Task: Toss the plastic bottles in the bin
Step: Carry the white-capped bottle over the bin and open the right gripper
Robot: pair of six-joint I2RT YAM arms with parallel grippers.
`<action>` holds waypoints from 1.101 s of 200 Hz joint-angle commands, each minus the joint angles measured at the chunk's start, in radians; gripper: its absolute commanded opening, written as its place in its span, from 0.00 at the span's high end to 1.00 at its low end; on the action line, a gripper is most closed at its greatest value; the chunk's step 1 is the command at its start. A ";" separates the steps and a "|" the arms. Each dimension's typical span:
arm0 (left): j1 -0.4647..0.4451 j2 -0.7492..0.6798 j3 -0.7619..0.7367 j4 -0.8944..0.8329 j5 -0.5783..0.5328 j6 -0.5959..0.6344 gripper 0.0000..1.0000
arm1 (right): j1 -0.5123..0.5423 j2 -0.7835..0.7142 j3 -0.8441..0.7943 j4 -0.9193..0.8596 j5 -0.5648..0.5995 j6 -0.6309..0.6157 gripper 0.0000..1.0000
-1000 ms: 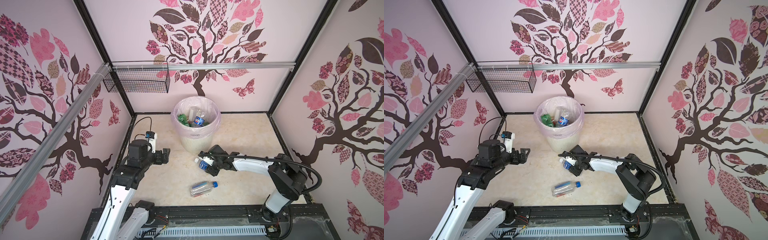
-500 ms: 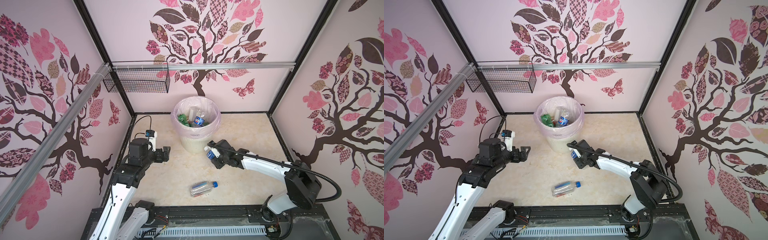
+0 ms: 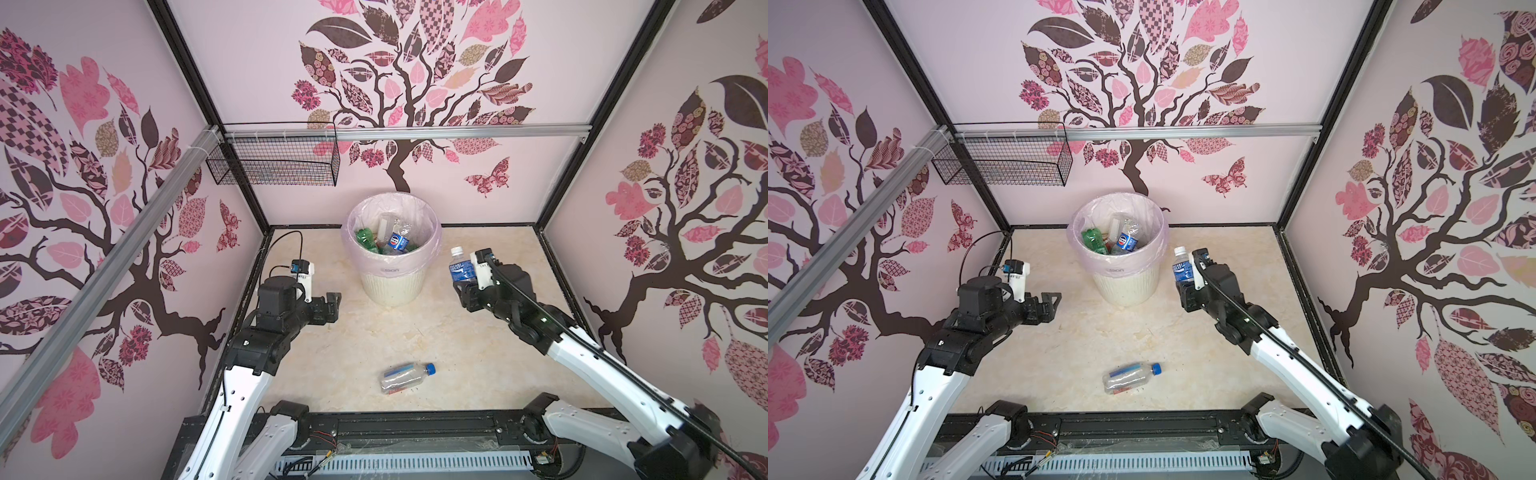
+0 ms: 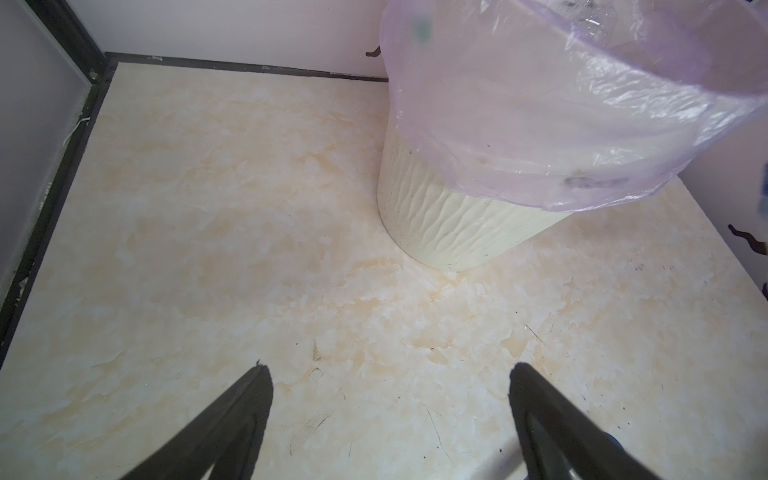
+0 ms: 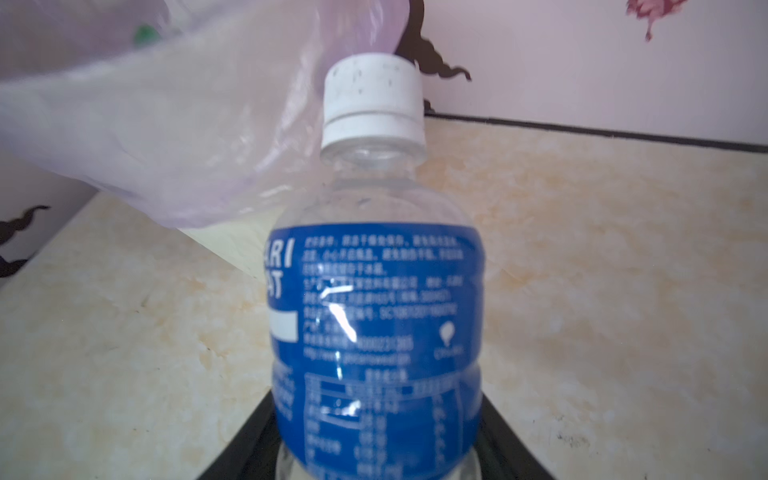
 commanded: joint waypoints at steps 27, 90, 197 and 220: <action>0.000 0.001 -0.030 0.049 0.003 -0.032 0.07 | -0.001 -0.135 0.098 0.068 -0.094 -0.035 0.46; 0.000 0.010 -0.028 0.062 0.016 -0.043 0.07 | 0.001 0.115 0.332 0.096 -0.207 -0.017 0.49; 0.001 -0.020 0.012 -0.005 0.126 -0.011 0.06 | 0.047 0.771 1.080 -0.235 -0.391 -0.037 0.14; -0.001 -0.042 0.019 0.010 0.097 -0.021 0.06 | 0.030 0.632 0.913 -0.172 -0.361 -0.031 0.12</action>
